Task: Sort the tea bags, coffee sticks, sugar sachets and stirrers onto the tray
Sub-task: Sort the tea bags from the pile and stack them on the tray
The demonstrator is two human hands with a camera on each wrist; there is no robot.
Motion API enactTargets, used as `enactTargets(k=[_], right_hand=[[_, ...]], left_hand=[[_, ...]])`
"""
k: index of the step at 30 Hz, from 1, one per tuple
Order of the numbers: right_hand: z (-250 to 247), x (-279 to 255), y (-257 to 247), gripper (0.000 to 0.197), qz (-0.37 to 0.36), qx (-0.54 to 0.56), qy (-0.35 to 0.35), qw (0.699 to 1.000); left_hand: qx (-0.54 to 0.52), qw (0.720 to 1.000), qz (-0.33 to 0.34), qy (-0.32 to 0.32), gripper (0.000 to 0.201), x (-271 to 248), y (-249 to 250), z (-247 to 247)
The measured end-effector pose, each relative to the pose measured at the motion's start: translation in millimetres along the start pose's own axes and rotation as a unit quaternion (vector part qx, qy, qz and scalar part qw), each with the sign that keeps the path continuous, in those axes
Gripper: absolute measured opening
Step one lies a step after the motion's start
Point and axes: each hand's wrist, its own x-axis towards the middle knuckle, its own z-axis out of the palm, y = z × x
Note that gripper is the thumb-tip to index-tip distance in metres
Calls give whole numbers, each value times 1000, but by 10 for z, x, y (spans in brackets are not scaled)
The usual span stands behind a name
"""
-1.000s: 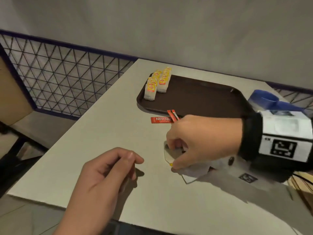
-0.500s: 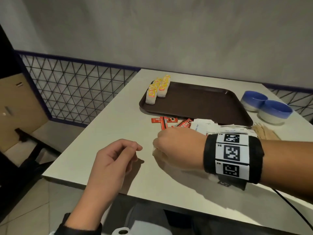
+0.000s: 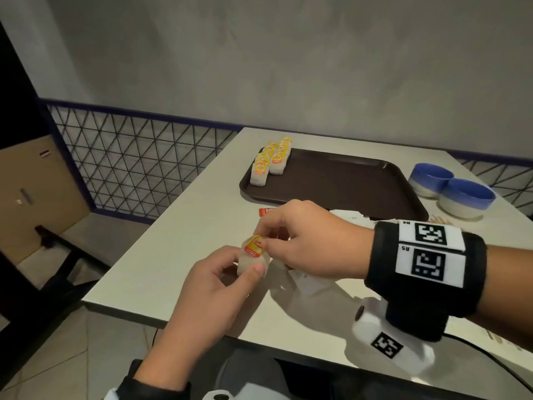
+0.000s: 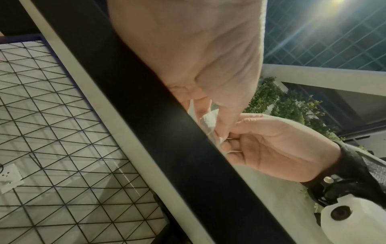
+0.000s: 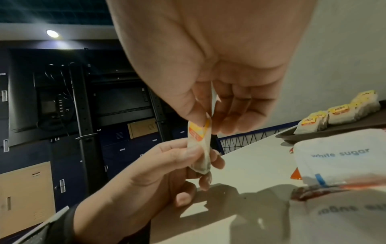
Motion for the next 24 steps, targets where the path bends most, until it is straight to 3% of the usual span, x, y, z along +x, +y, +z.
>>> enactTargets(k=[2, 5, 10, 13, 17, 24], right_hand=[[5, 18, -1, 17, 15, 26, 4, 1000], [2, 44, 41, 21, 55, 115, 3, 992], [-56, 67, 96, 10, 78, 212, -85, 970], [-170, 182, 152, 12, 77, 215, -102, 968], [-493, 592, 380, 9, 116, 209, -50, 970], [-697, 1598, 1205, 6, 236, 66, -26, 969]], left_hand=[[-6, 1000, -1, 2, 37, -3, 1, 5], [-12, 1000, 1, 4, 34, -14, 32, -22], [-5, 1000, -11, 0, 20, -16, 44, -15], [-2, 1000, -26, 7, 12, -14, 44, -15], [-2, 998, -50, 44, 24, -7, -32, -26], [-36, 998, -48, 4, 13, 9, -15, -36]])
